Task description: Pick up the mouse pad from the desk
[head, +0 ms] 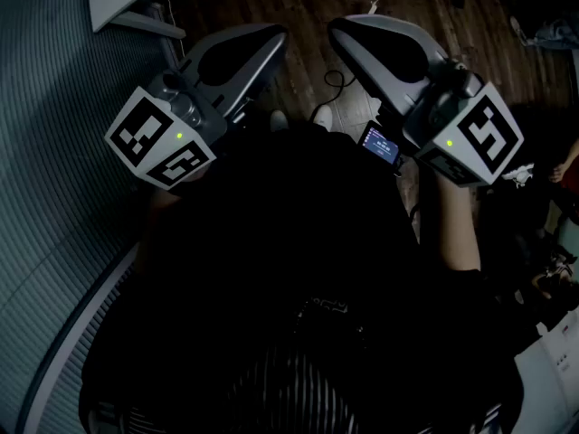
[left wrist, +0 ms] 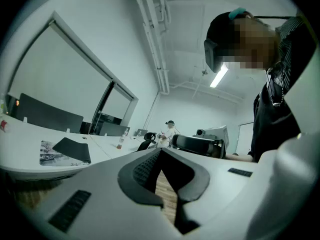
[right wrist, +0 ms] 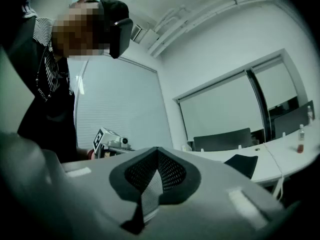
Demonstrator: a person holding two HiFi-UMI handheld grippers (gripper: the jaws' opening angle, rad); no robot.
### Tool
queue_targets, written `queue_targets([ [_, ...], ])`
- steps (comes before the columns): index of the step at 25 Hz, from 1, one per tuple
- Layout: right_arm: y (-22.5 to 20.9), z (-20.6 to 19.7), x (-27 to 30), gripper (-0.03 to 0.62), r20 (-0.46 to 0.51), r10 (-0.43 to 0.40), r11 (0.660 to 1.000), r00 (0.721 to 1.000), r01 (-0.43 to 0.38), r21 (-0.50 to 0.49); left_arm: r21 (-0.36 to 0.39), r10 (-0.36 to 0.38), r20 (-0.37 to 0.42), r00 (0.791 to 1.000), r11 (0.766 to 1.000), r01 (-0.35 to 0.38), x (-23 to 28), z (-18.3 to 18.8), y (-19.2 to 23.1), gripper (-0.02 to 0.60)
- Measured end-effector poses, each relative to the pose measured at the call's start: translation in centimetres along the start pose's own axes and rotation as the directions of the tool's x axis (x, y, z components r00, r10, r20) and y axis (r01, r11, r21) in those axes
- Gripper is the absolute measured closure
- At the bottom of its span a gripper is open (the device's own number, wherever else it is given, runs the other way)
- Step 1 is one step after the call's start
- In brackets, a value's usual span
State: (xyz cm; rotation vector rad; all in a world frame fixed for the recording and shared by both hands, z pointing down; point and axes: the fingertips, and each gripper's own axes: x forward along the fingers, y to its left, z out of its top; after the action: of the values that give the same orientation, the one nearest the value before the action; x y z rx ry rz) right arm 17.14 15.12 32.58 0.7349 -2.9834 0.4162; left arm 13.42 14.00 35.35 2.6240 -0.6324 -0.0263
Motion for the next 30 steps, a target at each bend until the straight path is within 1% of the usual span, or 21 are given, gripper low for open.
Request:
queue_targets([
  [4,0.1,0.3,0.4,0.592,-0.012,0.003,1.000,1.000,-0.003,0.009,-0.022,-0.004,0.004,1.000,1.000,0.004,-0.2,0.3,0.0,0.572],
  [10,1.5,-0.7,0.6,0.591,0.016,0.020,1.000,1.000,-0.020,0.010,-0.019,0.004,0.041,0.999,1.000,-0.003,-2.0,-0.8,-0.3,0.572],
  [12,1.8,-0.8,0.4,0.591,0.037,0.021,1.000,0.999,-0.021,0.003,-0.012,0.008,0.043,0.999,1.000,-0.007,-2.5,-1.2,-0.6,0.572],
  [15,2.0,-0.9,0.1,0.591,0.038,0.016,1.000,0.999,-0.016,-0.007,-0.007,0.011,0.044,0.999,1.000,-0.010,-2.7,-1.3,-1.1,0.572],
  [19,1.9,-1.6,-0.8,0.591,0.037,0.018,1.000,0.999,-0.018,0.015,-0.004,0.016,0.038,0.999,1.000,-0.016,-2.4,-1.8,-1.8,0.572],
  [22,1.6,-1.4,-1.9,0.591,0.064,0.016,0.999,0.998,-0.018,0.027,-0.002,0.034,0.029,0.999,0.999,-0.034,-1.9,-1.9,-2.4,0.572],
  [25,2.1,-1.9,-3.2,0.591,0.084,0.014,0.999,0.996,-0.018,0.043,0.009,0.039,0.002,0.999,0.999,-0.039,-1.7,-2.8,-3.7,0.572],
  [28,2.9,-2.3,-4.2,0.591,0.099,0.028,0.999,0.995,-0.032,0.038,0.021,0.042,0.002,0.999,0.999,-0.043,-1.9,-3.5,-4.8,0.572],
  [30,2.4,-2.7,-4.8,0.591,0.106,0.032,0.998,0.994,-0.037,0.046,0.024,0.046,0.001,0.999,0.999,-0.046,-1.3,-3.7,-5.1,0.572],
])
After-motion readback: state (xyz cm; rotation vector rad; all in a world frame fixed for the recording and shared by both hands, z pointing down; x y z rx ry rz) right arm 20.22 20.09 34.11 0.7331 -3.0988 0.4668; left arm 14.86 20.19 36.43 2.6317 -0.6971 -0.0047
